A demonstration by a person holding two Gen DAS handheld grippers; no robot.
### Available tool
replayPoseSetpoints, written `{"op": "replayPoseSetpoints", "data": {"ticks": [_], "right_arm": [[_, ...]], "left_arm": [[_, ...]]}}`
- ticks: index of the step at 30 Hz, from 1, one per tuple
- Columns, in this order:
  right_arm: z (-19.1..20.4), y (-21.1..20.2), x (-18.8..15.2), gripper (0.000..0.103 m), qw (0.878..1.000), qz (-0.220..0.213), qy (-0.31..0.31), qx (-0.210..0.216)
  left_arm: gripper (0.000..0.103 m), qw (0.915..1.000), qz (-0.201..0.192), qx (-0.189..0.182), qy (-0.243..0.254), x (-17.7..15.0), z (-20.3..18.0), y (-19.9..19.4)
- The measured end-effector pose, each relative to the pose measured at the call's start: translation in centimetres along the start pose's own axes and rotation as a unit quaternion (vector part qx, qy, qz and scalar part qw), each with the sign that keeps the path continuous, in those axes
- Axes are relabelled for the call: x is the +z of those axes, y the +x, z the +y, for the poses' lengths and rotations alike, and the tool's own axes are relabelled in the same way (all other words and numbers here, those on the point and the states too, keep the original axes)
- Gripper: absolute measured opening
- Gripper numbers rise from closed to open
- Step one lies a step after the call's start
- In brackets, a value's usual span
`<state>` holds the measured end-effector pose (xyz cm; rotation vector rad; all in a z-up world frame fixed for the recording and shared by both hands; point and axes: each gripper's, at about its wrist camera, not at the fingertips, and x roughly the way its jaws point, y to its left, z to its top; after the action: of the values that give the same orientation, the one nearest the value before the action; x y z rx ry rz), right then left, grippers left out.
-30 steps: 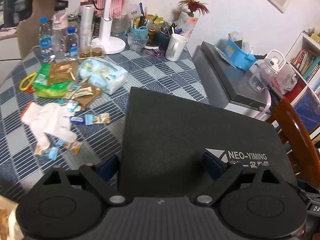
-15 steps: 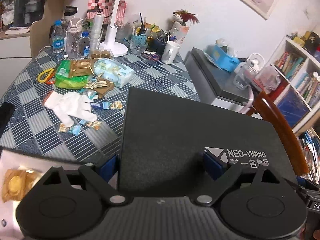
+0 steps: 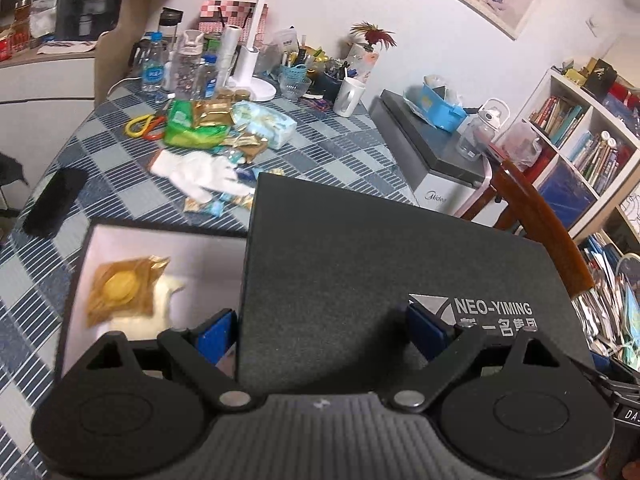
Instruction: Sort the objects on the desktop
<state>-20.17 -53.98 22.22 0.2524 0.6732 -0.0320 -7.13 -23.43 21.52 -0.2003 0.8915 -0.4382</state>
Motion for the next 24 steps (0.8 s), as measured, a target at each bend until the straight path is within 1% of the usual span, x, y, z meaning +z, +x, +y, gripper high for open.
{"op": "replayPoseSetpoints", "data": {"ticks": [7, 13, 19, 24], "right_arm": [[3.8, -2.6, -3.6, 0.103, 1.000, 0.011, -0.012, 0.011], [6.4, -4.4, -6.5, 0.103, 0.999, 0.021, -0.025, 0.021], [8.2, -5.3, -9.3, 0.103, 0.998, 0.040, -0.032, 0.034], [9.4, -5.5, -11.9, 0.103, 0.996, 0.062, -0.038, 0.055]], "left_arm": [[0.103, 1.0000, 0.001, -0.001, -0.002, -3.6, 3.1, -4.0], [0.103, 0.9999, 0.007, 0.005, -0.010, -6.7, 5.2, -6.6], [0.103, 0.9997, 0.012, 0.014, -0.017, -9.7, 7.3, -9.0], [0.103, 0.9992, 0.019, 0.028, -0.022, -12.4, 9.2, -10.3]]}}
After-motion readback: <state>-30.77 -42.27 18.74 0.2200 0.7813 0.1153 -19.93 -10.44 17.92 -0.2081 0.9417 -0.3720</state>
